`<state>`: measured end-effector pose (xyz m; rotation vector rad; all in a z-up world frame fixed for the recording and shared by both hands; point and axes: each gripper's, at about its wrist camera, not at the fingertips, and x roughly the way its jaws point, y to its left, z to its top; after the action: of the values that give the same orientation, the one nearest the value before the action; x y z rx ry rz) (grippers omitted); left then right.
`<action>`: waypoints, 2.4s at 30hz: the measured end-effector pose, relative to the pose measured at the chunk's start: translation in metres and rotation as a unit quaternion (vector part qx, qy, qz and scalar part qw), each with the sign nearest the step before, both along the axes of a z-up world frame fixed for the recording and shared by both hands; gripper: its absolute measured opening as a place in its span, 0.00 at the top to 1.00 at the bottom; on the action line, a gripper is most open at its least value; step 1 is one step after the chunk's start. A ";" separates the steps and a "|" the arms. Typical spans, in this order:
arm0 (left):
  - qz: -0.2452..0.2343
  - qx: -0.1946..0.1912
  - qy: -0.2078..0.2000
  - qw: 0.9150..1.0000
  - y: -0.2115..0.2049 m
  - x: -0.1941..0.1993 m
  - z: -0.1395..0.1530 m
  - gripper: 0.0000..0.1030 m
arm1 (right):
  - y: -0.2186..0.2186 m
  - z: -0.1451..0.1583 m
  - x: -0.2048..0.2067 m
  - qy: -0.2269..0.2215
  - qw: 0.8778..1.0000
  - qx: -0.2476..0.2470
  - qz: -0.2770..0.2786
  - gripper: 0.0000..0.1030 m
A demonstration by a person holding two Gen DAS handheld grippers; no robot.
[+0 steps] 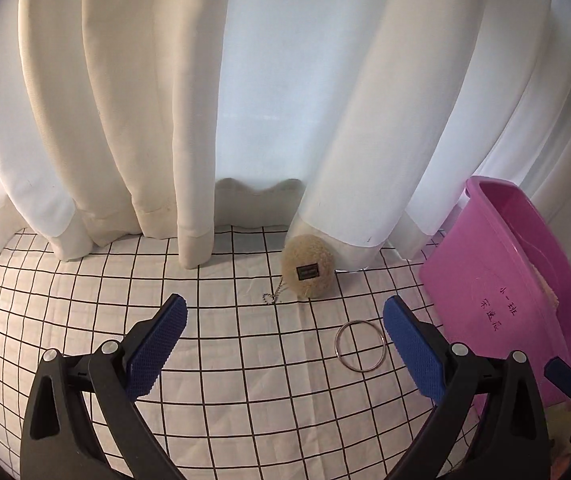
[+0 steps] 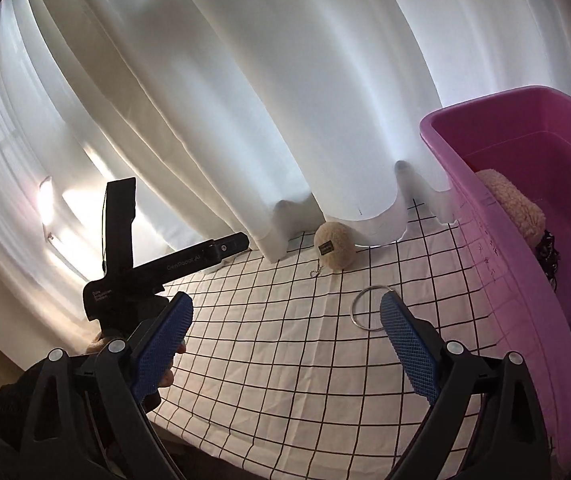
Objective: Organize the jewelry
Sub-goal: 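Move both tools back toward the beige pompom keychain and silver ring, then close the left tool on the beige pompom keychain while the right tool grasps the silver ring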
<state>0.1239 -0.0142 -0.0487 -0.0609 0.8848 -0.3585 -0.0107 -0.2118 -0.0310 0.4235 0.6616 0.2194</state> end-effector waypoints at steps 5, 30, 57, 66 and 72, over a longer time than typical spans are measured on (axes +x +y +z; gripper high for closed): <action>-0.018 0.019 0.024 0.999 -0.001 0.022 -0.036 0.06 | 0.023 -0.037 0.034 0.067 0.993 -0.088 -0.036 0.12; -0.147 0.059 0.013 0.987 -0.071 0.097 -0.118 0.06 | 0.028 -0.163 0.125 0.200 0.960 -0.125 -0.149 0.12; -0.154 0.111 0.046 0.981 -0.111 0.138 -0.150 0.06 | 0.033 -0.179 0.172 0.208 0.944 -0.208 -0.152 0.08; -0.144 0.123 0.041 0.981 -0.127 0.144 -0.150 0.05 | 0.041 -0.179 0.169 0.183 0.946 -0.214 -0.163 0.08; -0.134 0.118 0.030 0.984 -0.125 0.142 -0.150 0.05 | 0.044 -0.180 0.166 0.184 0.945 -0.211 -0.169 0.08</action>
<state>0.2655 -0.1393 -0.1988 0.2698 0.9933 -0.5012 0.1554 -0.1678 -0.2107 0.1557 0.9634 -0.3347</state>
